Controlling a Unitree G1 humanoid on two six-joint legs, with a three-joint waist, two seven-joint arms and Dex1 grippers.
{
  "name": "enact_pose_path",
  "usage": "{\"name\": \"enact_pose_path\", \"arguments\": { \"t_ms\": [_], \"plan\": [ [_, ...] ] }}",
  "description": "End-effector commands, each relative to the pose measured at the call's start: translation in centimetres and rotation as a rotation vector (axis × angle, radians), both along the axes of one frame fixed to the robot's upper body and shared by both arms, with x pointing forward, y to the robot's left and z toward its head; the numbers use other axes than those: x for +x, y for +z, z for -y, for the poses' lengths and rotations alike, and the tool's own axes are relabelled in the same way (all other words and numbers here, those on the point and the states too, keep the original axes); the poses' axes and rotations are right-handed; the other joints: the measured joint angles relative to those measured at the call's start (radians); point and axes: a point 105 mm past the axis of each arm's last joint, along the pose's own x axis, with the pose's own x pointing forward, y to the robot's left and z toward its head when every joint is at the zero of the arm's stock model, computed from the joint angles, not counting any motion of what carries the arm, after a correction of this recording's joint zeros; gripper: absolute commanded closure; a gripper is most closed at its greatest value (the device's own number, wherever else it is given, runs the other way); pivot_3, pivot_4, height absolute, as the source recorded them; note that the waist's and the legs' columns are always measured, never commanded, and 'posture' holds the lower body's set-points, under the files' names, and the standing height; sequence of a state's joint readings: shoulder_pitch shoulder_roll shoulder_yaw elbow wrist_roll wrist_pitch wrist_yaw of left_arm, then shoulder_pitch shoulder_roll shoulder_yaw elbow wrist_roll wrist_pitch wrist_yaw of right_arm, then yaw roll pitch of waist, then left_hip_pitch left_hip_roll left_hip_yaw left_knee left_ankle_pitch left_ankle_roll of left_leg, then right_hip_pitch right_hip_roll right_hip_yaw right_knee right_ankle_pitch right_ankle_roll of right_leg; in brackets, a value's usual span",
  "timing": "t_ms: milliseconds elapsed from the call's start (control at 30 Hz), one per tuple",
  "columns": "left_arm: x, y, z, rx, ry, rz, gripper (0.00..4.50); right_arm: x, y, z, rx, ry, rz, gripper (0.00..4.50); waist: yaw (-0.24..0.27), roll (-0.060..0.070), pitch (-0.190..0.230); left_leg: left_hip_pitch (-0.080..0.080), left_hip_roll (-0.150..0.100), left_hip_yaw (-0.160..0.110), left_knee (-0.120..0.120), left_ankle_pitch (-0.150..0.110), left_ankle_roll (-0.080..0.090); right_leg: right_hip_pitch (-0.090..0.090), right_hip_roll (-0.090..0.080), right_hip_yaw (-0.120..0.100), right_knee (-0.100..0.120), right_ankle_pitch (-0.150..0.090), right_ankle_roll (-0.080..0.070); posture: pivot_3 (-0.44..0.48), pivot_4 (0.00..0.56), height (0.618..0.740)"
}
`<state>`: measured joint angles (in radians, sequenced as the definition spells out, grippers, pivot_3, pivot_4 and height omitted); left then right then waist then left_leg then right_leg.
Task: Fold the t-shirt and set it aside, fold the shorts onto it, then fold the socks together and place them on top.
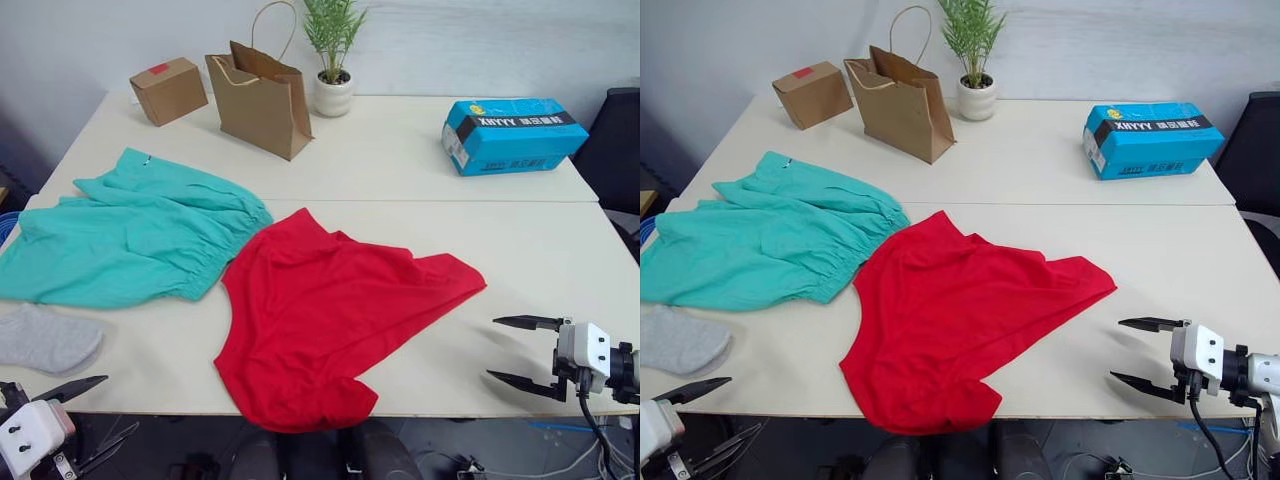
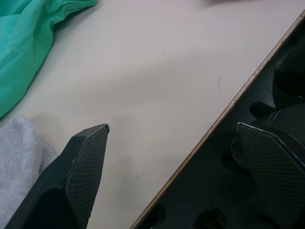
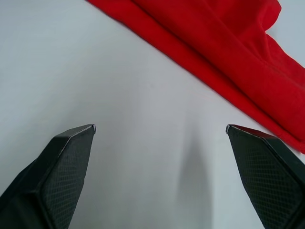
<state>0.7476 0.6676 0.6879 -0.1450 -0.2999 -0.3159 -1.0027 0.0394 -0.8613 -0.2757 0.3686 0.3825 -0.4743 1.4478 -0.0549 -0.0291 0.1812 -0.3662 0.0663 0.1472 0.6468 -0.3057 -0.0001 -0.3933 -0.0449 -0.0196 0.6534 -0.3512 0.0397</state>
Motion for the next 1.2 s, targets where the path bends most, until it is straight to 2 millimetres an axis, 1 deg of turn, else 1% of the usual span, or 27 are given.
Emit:
{"name": "enact_pose_path", "arguments": {
  "t_ms": [33, 100, 133, 233, 300, 367, 433, 500, 567, 600, 700, 733, 800, 867, 900, 1033, 1200],
  "plan": [
    [-0.3, 0.4, 0.0, 0.007, 0.002, 0.010, 0.00, 0.1, 0.1, 0.0, 0.014, -0.003, 0.004, 0.02, -0.001, 0.000, 0.000, 0.000, 0.000, 0.000, 0.000, 0.000, 0.000, 0.000, 0.000, 0.000, 0.000, 0.000, 0.000, 0.000, 0.150, 0.740],
    [-0.3, 0.3, 0.1, -0.023, 0.004, -0.016, 0.00, 0.2, 0.2, -0.1, 0.021, -0.005, 0.006, 0.02, -0.001, 0.000, 0.000, 0.000, 0.000, 0.000, 0.000, 0.000, 0.000, 0.000, 0.000, 0.000, 0.000, 0.000, 0.000, 0.000, 0.150, 0.740],
    [-0.3, 0.3, 0.5, -0.039, -0.011, -0.028, 0.00, 0.2, 0.2, -0.1, 0.023, -0.006, 0.005, 0.02, -0.001, 0.000, 0.000, 0.000, 0.000, 0.000, 0.000, 0.000, 0.000, 0.000, 0.000, 0.000, 0.000, 0.000, 0.000, 0.000, 0.150, 0.740],
    [0.1, 1.0, 2.2, -0.091, -0.081, -0.050, 0.00, 0.2, 0.2, -0.2, 0.029, -0.006, 0.004, 0.02, -0.001, 0.000, 0.000, 0.000, 0.000, 0.000, 0.000, 0.000, 0.000, 0.000, 0.000, 0.000, 0.000, 0.000, 0.000, 0.000, 0.150, 0.740],
    [0.6, 1.4, 3.8, -0.103, -0.141, -0.083, 0.00, 0.2, 0.4, -0.5, 0.036, 0.000, 0.013, 0.02, 0.003, 0.000, 0.000, 0.000, 0.000, 0.000, 0.001, 0.000, 0.000, 0.001, 0.000, 0.000, 0.000, 0.000, 0.000, 0.000, 0.150, 0.740],
    [1.2, 1.9, 6.0, -0.135, -0.212, -0.114, 0.00, 0.3, 1.2, -1.3, 0.058, 0.019, 0.028, 0.02, 0.004, 0.000, 0.000, 0.000, 0.000, 0.000, 0.001, 0.000, 0.000, 0.001, 0.000, 0.000, 0.000, 0.000, 0.000, 0.000, 0.150, 0.740],
    [1.7, 2.1, 8.3, -0.154, -0.286, -0.130, 0.00, 0.3, 2.2, -2.6, 0.071, 0.063, 0.041, 0.02, 0.003, 0.002, 0.000, 0.000, 0.000, 0.000, 0.001, 0.000, 0.000, 0.001, 0.000, 0.000, 0.001, 0.000, 0.000, 0.000, 0.150, 0.740],
    [1.8, 2.2, 9.5, -0.151, -0.322, -0.136, 0.00, 0.4, 2.7, -3.3, 0.077, 0.081, 0.043, 0.02, 0.000, 0.002, 0.000, 0.000, 0.000, 0.000, 0.001, 0.001, -0.001, 0.001, 0.000, 0.000, 0.001, 0.001, 0.001, 0.000, 0.150, 0.740],
    [2.2, 1.9, 11.6, -0.122, -0.406, -0.124, 0.00, 0.7, 3.5, -4.7, 0.068, 0.117, 0.048, 0.02, -0.002, 0.002, 0.000, 0.000, 0.000, 0.000, 0.000, 0.001, -0.001, 0.001, 0.001, 0.000, 0.001, 0.001, 0.001, 0.000, 0.150, 0.740],
    [2.3, 1.8, 12.4, -0.114, -0.433, -0.115, 0.00, 0.8, 3.8, -5.2, 0.066, 0.128, 0.049, 0.02, -0.002, 0.003, 0.001, 0.001, 0.000, 0.000, 0.000, 0.001, -0.002, 0.001, 0.002, 0.000, 0.001, 0.001, 0.001, 0.000, 0.150, 0.740],
    [3.2, 2.1, 13.6, -0.125, -0.439, -0.082, 0.00, 0.7, 4.1, -6.1, 0.044, 0.148, 0.030, 0.02, 0.001, 0.004, 0.001, 0.001, 0.000, 0.000, 0.001, 0.002, -0.004, 0.001, 0.002, 0.001, 0.001, 0.001, 0.001, 0.000, 0.150, 0.740],
    [3.2, 1.7, 14.3, -0.101, -0.494, -0.098, 0.00, 0.7, 4.3, -6.4, 0.022, 0.165, 0.021, 0.02, 0.002, 0.004, 0.001, 0.001, 0.000, 0.000, 0.001, 0.002, -0.004, 0.001, 0.002, 0.001, 0.001, 0.001, 0.001, 0.000, 0.150, 0.740],
    [2.4, 0.3, 14.8, 0.008, -0.633, -0.162, 0.00, 0.9, 4.6, -6.4, -0.008, 0.170, 0.005, 0.02, 0.006, 0.004, 0.001, 0.001, 0.000, 0.000, 0.001, 0.002, -0.003, 0.001, 0.002, 0.001, 0.001, 0.001, 0.001, 0.000, 0.150, 0.740],
    [2.2, -0.5, 14.6, 0.090, -0.692, -0.171, 0.00, 1.0, 4.7, -6.0, -0.031, 0.170, -0.003, 0.02, 0.005, 0.004, 0.001, 0.001, 0.000, 0.000, 0.001, 0.002, -0.003, 0.001, 0.002, 0.001, 0.001, 0.001, 0.002, 0.000, 0.150, 0.740],
    [2.2, -0.6, 14.5, 0.101, -0.700, -0.168, 0.00, 1.0, 4.8, -5.9, -0.038, 0.170, -0.004, 0.02, 0.006, 0.004, 0.001, 0.000, 0.000, 0.000, 0.001, 0.002, -0.003, 0.001, 0.002, 0.001, 0.001, 0.001, 0.002, 0.000, 0.150, 0.740],
    [2.9, -1.1, 14.3, 0.139, -0.727, -0.123, 0.00, 1.4, 4.7, -5.5, -0.044, 0.164, -0.006, 0.02, 0.006, 0.004, 0.001, 0.000, 0.000, 0.000, 0.000, 0.002, -0.003, 0.001, 0.002, 0.001, 0.001, 0.001, 0.001, 0.000, 0.150, 0.740],
    [4.2, -2.2, 15.0, 0.201, -0.791, -0.068, 0.00, 1.7, 4.4, -5.8, -0.045, 0.161, -0.002, 0.02, 0.008, 0.004, 0.001, 0.001, 0.000, 0.000, 0.001, 0.003, -0.003, 0.001, 0.002, 0.001, 0.001, 0.001, 0.002, 0.000, 0.150, 0.740]
  ]
}}
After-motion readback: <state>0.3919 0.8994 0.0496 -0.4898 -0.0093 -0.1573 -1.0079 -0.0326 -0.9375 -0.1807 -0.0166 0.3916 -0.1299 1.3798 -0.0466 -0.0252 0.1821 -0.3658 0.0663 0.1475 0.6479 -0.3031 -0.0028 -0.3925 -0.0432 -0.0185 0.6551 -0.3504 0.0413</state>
